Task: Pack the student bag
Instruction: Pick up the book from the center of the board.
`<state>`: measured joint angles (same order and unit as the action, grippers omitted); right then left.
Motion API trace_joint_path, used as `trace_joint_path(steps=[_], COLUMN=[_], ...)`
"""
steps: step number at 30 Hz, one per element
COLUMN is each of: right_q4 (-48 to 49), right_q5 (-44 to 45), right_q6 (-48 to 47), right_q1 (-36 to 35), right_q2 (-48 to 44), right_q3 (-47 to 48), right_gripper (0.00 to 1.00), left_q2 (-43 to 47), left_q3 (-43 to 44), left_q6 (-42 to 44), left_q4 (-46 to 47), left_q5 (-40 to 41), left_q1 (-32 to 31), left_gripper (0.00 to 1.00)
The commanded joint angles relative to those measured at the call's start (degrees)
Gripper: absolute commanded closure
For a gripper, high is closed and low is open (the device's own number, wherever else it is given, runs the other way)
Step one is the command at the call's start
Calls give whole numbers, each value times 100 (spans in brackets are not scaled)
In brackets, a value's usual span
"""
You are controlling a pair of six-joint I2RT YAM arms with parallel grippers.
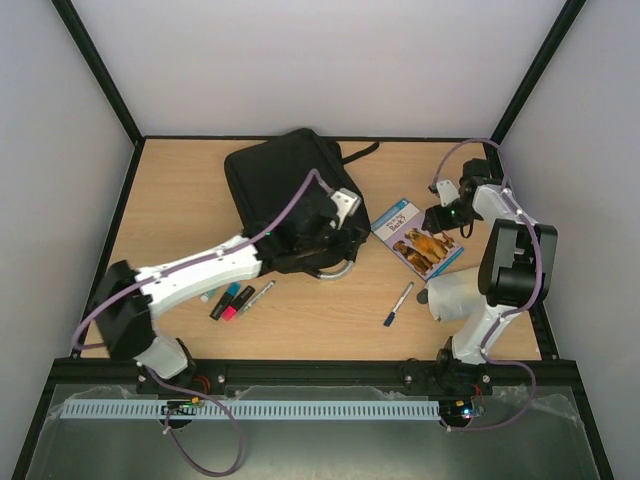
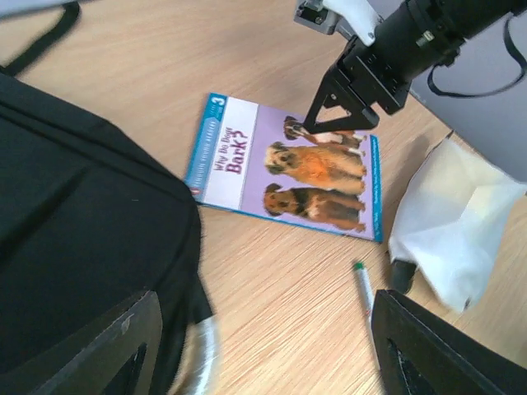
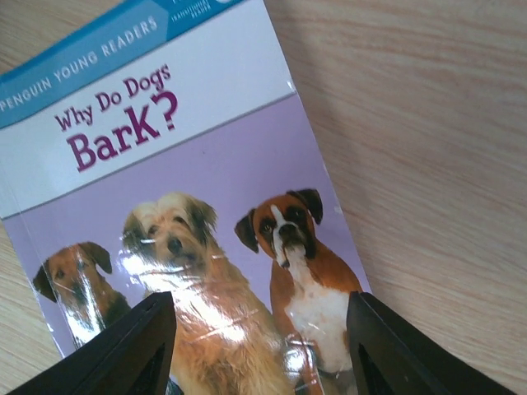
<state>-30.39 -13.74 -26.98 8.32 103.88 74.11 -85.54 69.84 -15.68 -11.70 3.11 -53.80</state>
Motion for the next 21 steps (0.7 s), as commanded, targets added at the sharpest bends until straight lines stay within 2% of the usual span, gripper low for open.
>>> trace_joint_path(steps=[1,5,8,15,21], right_q4=[-488,-441,-383,-310,-329], right_q5=[-38,-2,-15,98,107], right_q6=[-147,-143,-52,18,-35], right_q1=[89,147,214,425,478], right_q2=[34,89,90,147,385], right_q3=[118,73,-5,-104,-113], right_gripper=[42,42,42,48,45], left_q2=[-989,-1973,-2384,-3131,-3776], left_q3=[530,1191,1301,1538,2005], left_q6=[-1421,-2332,-2832,-3556,-4045], left_q4=[371,416,634,868,875], left_q5=[167,252,201,190,108], left_q1=[-235,-356,-372,-361,-259], left_gripper=[27,28,29,28,26])
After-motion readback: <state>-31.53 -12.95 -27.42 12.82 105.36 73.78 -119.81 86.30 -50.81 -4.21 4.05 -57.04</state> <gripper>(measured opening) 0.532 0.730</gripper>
